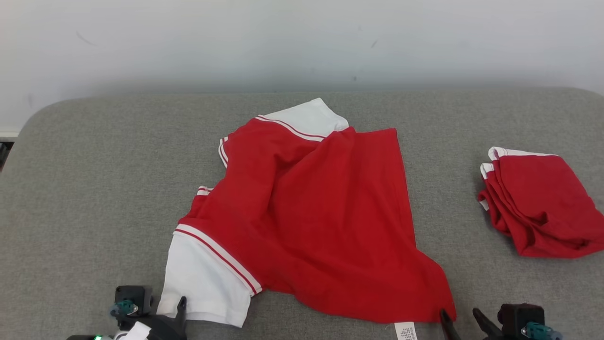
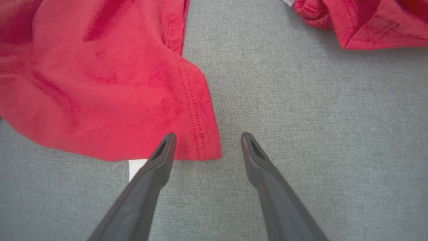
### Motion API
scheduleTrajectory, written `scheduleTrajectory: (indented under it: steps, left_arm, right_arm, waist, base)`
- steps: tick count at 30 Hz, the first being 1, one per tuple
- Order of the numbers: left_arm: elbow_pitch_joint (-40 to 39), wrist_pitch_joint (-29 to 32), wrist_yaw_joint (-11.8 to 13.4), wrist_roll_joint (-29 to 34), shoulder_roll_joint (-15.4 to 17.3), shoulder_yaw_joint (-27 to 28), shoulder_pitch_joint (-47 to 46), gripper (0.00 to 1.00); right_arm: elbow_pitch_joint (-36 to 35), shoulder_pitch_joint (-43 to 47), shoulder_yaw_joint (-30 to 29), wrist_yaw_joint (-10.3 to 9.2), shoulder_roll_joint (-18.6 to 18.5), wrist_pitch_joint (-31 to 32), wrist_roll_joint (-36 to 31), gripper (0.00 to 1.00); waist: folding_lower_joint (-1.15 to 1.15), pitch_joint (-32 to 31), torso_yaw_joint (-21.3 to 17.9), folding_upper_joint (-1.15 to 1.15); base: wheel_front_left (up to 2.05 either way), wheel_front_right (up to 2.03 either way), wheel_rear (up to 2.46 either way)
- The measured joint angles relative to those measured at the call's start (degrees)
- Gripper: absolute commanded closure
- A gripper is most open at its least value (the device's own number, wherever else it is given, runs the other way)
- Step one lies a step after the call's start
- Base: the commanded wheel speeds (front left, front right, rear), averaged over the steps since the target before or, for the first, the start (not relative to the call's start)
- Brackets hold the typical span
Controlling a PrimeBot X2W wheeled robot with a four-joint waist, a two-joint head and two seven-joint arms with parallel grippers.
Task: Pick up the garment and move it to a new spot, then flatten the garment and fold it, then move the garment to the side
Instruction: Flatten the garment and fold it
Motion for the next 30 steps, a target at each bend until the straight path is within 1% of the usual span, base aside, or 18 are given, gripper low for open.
scheduleTrajectory:
  steps: [8, 15, 17, 24, 30]
  left_arm:
    - [0.07, 0.02, -0.07, -0.60, -0.55, 0.01, 0.86, 0.00]
    - [0.01, 0.02, -0.15, -0.76, -0.48, -0.01, 0.89, 0.00]
    - [-0.07, 0.04, -0.62, -0.76, -0.27, -0.04, 0.88, 0.00]
    - [-0.58, 1.11, -1.08, -0.74, -0.07, -0.46, 0.15, 0.00]
    - [-0.92, 1.54, -1.08, -0.74, -0.12, -0.47, 0.02, 0.00]
  right_arm:
    - [4.97, -0.09, 0.21, 0.00, -0.85, 2.02, -0.40, 0.00]
    - [6.97, -0.87, 0.79, 0.02, -0.89, 2.50, -0.70, 0.00]
    - [7.60, -1.74, 0.92, 0.07, -0.91, 2.77, -0.73, 0.00]
    - [9.94, -4.02, 0.56, 0.09, -1.44, 2.93, -1.22, 0.00]
    - [11.65, -7.44, 0.74, 0.71, -2.33, 3.01, -1.23, 0.00]
  waist:
    - [0.00, -0.60, 0.69, 0.00]
    - [0.00, -0.55, 0.92, 0.00]
    - [0.00, -0.51, 0.99, 0.00]
    - [0.00, 0.07, 1.54, 0.00]
    - [0.00, 0.42, 1.79, 0.00]
  base:
    - [0.00, 0.00, 0.00]
    - [0.00, 0.00, 0.00]
    - [0.00, 0.00, 0.00]
    - [0.00, 0.00, 0.00]
    - [0.00, 0.00, 0.00]
